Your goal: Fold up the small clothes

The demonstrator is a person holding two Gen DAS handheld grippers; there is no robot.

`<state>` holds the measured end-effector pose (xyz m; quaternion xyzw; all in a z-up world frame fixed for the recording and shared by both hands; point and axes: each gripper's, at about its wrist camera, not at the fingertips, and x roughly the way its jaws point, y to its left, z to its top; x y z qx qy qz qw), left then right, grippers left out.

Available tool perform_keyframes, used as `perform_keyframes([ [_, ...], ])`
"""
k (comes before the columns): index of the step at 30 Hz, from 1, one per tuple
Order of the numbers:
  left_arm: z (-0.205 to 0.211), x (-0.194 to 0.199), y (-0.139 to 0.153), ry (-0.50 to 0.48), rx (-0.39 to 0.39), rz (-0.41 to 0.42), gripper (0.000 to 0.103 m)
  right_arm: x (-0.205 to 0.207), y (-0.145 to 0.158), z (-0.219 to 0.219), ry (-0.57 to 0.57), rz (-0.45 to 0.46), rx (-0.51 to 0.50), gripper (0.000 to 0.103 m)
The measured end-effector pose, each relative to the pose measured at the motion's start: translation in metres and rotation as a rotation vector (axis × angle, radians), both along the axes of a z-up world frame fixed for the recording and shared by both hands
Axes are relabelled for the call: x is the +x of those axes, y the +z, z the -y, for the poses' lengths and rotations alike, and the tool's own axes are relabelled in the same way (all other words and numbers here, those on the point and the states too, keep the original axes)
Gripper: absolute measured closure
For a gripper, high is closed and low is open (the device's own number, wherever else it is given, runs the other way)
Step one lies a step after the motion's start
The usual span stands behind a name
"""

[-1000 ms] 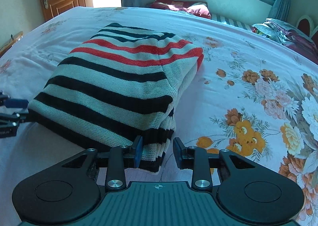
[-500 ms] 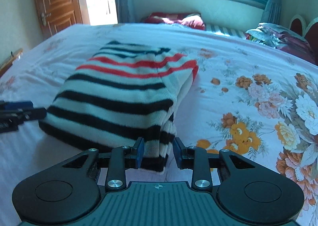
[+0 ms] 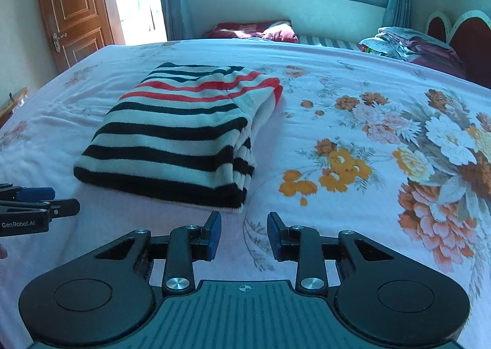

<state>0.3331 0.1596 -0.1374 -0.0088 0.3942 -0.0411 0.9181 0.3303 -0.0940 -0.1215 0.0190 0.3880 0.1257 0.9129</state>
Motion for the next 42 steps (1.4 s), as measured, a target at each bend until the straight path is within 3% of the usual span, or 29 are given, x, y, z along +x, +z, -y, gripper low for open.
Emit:
perform_keyframes([
  [1, 0.001, -0.006, 0.003, 0.008, -0.008, 0.022, 0.029, -0.006, 0.001, 0.003, -0.007, 0.005, 0.007, 0.071],
  [2, 0.004, -0.013, 0.006, 0.034, -0.004, 0.057, 0.002, -0.012, 0.003, 0.006, -0.015, 0.013, 0.015, 0.065],
  [3, 0.006, -0.02, 0.01, 0.068, 0.007, 0.1, 0.0, -0.017, 0.005, 0.008, -0.031, 0.023, 0.016, 0.051],
  [4, 0.009, -0.026, 0.014, 0.08, 0.015, 0.129, 0.0, -0.024, 0.007, 0.009, -0.066, 0.043, 0.002, 0.0],
  [6, 0.013, -0.031, 0.019, 0.068, 0.01, 0.135, 0.0, -0.036, 0.012, 0.012, -0.098, 0.115, -0.025, 0.0],
  [17, 0.03, -0.09, 0.073, 0.029, -0.008, 0.187, 0.0, -0.089, 0.055, 0.023, -0.096, 0.137, 0.02, 0.0],
  [23, 0.042, -0.132, 0.098, -0.007, -0.054, 0.158, 0.0, -0.137, 0.089, 0.022, -0.064, 0.157, 0.04, 0.0],
  [26, 0.05, -0.163, 0.109, -0.007, -0.025, 0.175, 0.0, -0.167, 0.105, 0.026, -0.062, 0.185, 0.032, 0.0],
  [29, 0.051, -0.189, 0.123, 0.003, -0.045, 0.183, 0.0, -0.195, 0.118, 0.032, -0.064, 0.202, 0.045, 0.0],
  [34, 0.055, -0.224, 0.151, 0.001, -0.035, 0.244, 0.0, -0.236, 0.142, 0.039, -0.058, 0.247, 0.057, 0.0],
  [42, 0.063, -0.242, 0.173, -0.005, -0.028, 0.317, 0.0, -0.256, 0.167, 0.034, -0.045, 0.3, 0.059, 0.0],
])
